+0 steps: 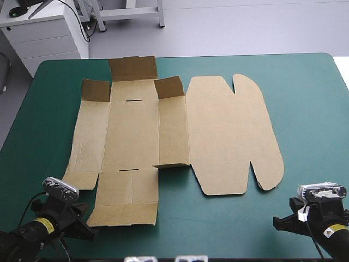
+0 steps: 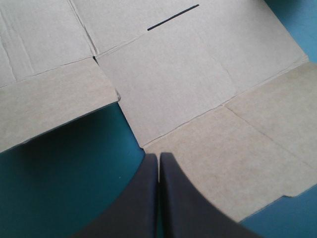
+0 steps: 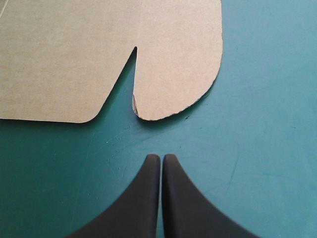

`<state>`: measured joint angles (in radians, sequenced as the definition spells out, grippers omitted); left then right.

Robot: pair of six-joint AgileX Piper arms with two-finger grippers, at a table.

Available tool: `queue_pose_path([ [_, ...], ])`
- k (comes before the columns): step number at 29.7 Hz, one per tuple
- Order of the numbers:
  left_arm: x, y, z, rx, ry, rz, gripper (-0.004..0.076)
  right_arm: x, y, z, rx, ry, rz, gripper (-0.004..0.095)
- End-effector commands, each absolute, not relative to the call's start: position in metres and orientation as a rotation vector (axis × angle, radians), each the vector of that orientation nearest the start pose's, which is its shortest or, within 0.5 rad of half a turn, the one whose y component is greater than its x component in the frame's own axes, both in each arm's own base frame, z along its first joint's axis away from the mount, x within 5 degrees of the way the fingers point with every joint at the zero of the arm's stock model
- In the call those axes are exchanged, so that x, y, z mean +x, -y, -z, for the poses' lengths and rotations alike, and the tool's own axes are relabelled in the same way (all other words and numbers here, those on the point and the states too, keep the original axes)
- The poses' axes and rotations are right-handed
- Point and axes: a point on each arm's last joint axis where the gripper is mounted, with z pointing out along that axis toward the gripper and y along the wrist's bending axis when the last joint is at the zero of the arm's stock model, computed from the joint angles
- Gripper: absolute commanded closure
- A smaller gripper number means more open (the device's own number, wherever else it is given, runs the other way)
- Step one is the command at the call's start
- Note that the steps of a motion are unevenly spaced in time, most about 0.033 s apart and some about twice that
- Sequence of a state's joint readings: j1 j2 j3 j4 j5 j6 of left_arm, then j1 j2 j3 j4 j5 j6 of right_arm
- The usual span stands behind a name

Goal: Fold the box

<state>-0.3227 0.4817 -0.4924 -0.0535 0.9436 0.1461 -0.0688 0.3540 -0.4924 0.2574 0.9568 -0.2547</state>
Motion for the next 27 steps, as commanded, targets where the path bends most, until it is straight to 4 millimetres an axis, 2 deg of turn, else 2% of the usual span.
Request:
queue_pose_path([
  [1,0.074,0.03,-0.276,0.52,-2.298,0.173,0.0731,0.06,-0.015,-0.289,-0.146,-2.188,-0.138,0.0908],
  [12,0.074,0.03,-0.276,0.52,-2.298,0.173,0.0731,0.06,-0.015,-0.289,-0.146,-2.188,-0.138,0.0908],
  [15,0.074,0.03,-0.282,0.518,-2.285,0.174,0.0731,0.06,-0.015,-0.289,-0.146,-2.188,-0.138,0.0908],
  [18,0.074,0.03,-0.298,0.513,-2.253,0.175,0.0731,0.06,-0.015,-0.289,-0.146,-2.188,-0.138,0.0908],
  [21,0.077,0.031,-0.322,0.514,-2.235,0.174,0.0731,0.06,-0.015,-0.289,-0.146,-2.188,-0.138,0.0908],
  [27,0.097,0.038,-0.366,0.508,-2.209,0.176,0.0731,0.06,-0.015,-0.289,-0.146,-2.188,-0.138,0.0908],
])
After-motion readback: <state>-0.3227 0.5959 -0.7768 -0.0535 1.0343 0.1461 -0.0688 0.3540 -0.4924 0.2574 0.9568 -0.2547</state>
